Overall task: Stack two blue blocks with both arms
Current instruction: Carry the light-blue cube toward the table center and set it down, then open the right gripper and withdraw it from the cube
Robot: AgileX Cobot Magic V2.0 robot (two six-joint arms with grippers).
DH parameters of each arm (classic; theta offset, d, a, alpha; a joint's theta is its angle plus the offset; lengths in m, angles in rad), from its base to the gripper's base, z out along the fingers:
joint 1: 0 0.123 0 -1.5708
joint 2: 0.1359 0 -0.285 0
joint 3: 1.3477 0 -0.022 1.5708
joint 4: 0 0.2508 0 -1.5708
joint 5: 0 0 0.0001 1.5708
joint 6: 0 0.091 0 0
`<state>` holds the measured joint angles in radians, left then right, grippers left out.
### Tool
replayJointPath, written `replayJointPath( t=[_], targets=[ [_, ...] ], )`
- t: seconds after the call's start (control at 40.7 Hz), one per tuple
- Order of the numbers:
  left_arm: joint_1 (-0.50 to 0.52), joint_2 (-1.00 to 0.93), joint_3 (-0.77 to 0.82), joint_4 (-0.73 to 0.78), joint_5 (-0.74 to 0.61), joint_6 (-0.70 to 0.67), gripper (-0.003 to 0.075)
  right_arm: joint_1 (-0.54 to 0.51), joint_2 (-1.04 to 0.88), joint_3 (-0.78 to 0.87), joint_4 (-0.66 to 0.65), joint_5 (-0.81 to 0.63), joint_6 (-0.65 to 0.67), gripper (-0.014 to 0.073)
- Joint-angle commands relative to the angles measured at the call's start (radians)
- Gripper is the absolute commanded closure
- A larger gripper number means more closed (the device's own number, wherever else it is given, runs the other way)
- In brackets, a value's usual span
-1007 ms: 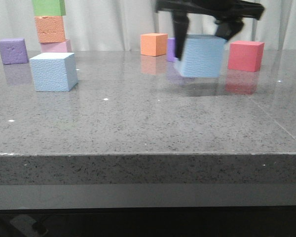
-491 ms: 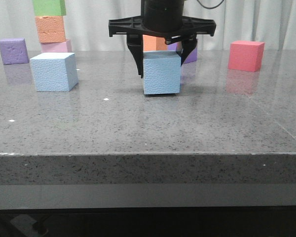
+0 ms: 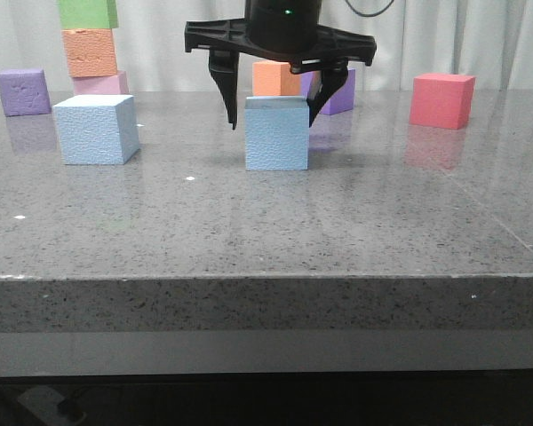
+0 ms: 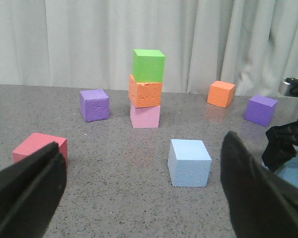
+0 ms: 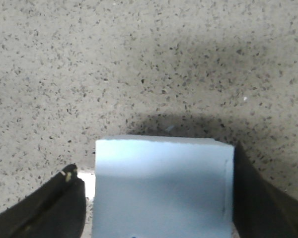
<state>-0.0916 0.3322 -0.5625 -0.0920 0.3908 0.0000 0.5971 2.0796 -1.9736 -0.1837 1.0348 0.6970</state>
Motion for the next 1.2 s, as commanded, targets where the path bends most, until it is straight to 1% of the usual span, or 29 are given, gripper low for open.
replayJointPath(
  t=[0.0,0.049,0.098,0.147,0.221,0.295,0.442,0.565,0.688,0.737,0.835,0.958,1.081,1.179],
  targets=[
    [0.001,0.018,-0.035,-0.010,-0.083,-0.010,0.0101,-0.002,-0.073,-0.035,-0.009,-0.030,0.003,0.0010],
    [0.001,0.018,-0.035,-0.010,-0.083,-0.010,0.0101,-0.002,-0.088,-0.035,-0.009,-0.018,-0.002,0.0010],
    [0.001,0.018,-0.035,-0.010,-0.083,-0.010,0.0101,-0.002,-0.107,-0.035,-0.008,0.002,-0.044,0.0010],
    [0.001,0.018,-0.035,-0.010,-0.083,-0.010,0.0101,-0.002,-0.128,-0.035,-0.006,0.045,-0.157,0.0010],
    [0.001,0.018,-0.035,-0.010,-0.083,-0.010,0.0101,-0.002,-0.160,-0.033,-0.005,0.128,-0.273,0.0010],
    [0.001,0.018,-0.035,-0.010,-0.083,-0.010,0.0101,-0.008,-0.199,-0.019,-0.006,0.188,-0.342,0.0010],
    [0.001,0.018,-0.035,-0.010,-0.083,-0.010,0.0101,-0.009,-0.323,0.086,0.007,0.181,-0.432,0.0010],
    [0.001,0.018,-0.035,-0.010,-0.083,-0.010,0.0101,-0.012,-0.481,0.258,0.087,0.105,-0.552,0.0010],
    [0.001,0.018,-0.035,-0.010,-0.083,-0.010,0.0101,-0.044,-0.661,0.464,0.176,-0.024,-0.660,0.0010],
    [0.001,0.018,-0.035,-0.010,-0.083,-0.010,0.0101,-0.066,-0.730,0.540,0.201,-0.072,-0.665,0.0010],
    [0.001,0.018,-0.035,-0.010,-0.083,-0.010,0.0101,-0.111,-0.870,0.681,0.207,-0.172,-0.690,0.0010],
    [0.001,0.018,-0.035,-0.010,-0.083,-0.010,0.0101,-0.122,-1.009,0.827,0.207,-0.279,-0.727,0.0010],
    [0.001,0.018,-0.035,-0.010,-0.083,-0.010,0.0101,-0.120,-1.113,0.946,0.209,-0.344,-0.744,0.0010],
    [0.001,0.018,-0.035,-0.010,-0.083,-0.010,0.0101,-0.120,-1.168,1.002,0.209,-0.354,-0.744,0.0010]
  ],
)
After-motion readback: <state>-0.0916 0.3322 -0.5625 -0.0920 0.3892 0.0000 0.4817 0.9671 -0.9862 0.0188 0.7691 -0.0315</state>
